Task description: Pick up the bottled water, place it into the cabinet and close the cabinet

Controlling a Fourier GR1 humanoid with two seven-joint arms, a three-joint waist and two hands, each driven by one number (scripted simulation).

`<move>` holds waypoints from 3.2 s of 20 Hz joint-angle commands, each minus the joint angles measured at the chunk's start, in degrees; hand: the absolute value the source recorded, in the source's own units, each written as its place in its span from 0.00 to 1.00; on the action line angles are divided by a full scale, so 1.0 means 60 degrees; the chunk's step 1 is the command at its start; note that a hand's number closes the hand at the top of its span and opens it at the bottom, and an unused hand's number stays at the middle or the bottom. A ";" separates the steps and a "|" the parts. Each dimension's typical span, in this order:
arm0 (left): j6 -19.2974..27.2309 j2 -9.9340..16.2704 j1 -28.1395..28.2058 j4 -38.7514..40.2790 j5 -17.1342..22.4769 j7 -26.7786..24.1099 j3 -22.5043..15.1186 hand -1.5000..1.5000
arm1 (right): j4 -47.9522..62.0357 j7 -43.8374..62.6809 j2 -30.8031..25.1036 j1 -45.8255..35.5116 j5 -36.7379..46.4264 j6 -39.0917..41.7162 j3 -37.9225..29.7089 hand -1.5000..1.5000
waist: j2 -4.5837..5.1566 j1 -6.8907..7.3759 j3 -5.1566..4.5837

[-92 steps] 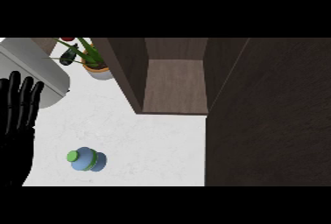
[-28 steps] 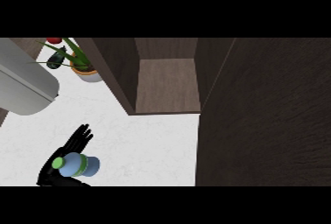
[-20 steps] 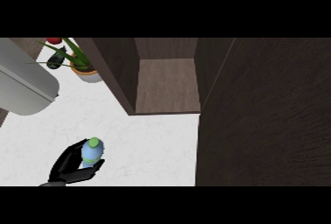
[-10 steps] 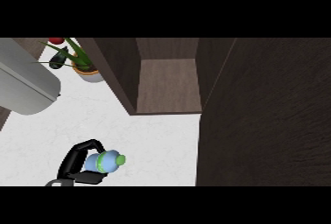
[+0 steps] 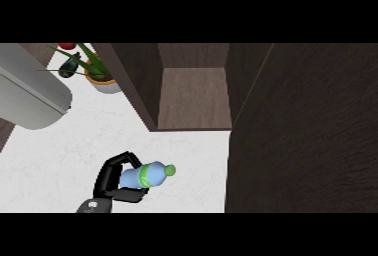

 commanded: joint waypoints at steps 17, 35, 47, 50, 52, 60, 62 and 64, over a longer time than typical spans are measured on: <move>0.4076 -0.0413 -0.2420 -0.3133 0.4447 0.4651 -0.5037 1.00 | -0.1285 0.0348 -0.0595 0.0428 -0.0736 0.0080 -0.0602 0.00 | 0.0040 -0.0192 -0.0026; 0.6361 -0.0412 -0.6571 0.0156 0.6303 0.5831 -0.4600 1.00 | -0.0634 -0.0411 -0.0375 0.0413 -0.1241 0.0639 -0.1366 0.00 | 0.0182 -0.0490 -0.0027; 0.8626 -0.0407 -0.8140 0.3582 0.4770 0.5593 -0.4642 0.00 | -0.0118 -0.1171 -0.0478 0.0432 -0.1255 0.1170 -0.1802 0.00 | 0.0279 -0.0669 -0.0020; 0.8742 -0.0037 -0.8273 0.3910 0.4691 0.5430 -0.4546 0.00 | -0.0642 -0.1069 -0.0597 0.0741 -0.1600 0.1284 -0.2042 0.00 | 0.0296 -0.0670 -0.0028; 0.8899 -0.0092 -0.8755 0.4065 0.4648 0.5412 -0.4495 0.00 | -0.0042 -0.0975 -0.0400 0.0106 -0.1228 0.1208 -0.1565 0.00 | 0.0386 -0.0652 -0.0029; 0.7166 -0.0314 -0.7932 0.2095 0.6035 0.2587 -0.2845 1.00 | -0.0175 -0.1121 -0.0428 0.0444 -0.1052 0.1338 -0.1715 0.00 | 0.0287 -0.0459 -0.0064; 0.6071 -0.0408 -0.8156 0.1859 0.6196 0.2722 -0.2835 1.00 | -0.0382 -0.1026 -0.0571 0.0534 -0.1455 0.1421 -0.1988 0.00 | 0.0228 -0.0400 -0.0047; 0.5347 -0.0408 -0.8366 0.1872 0.6315 0.2725 -0.2846 1.00 | 0.0164 -0.1135 -0.0406 0.0044 -0.1100 0.1383 -0.1757 0.00 | 0.0229 -0.0399 -0.0033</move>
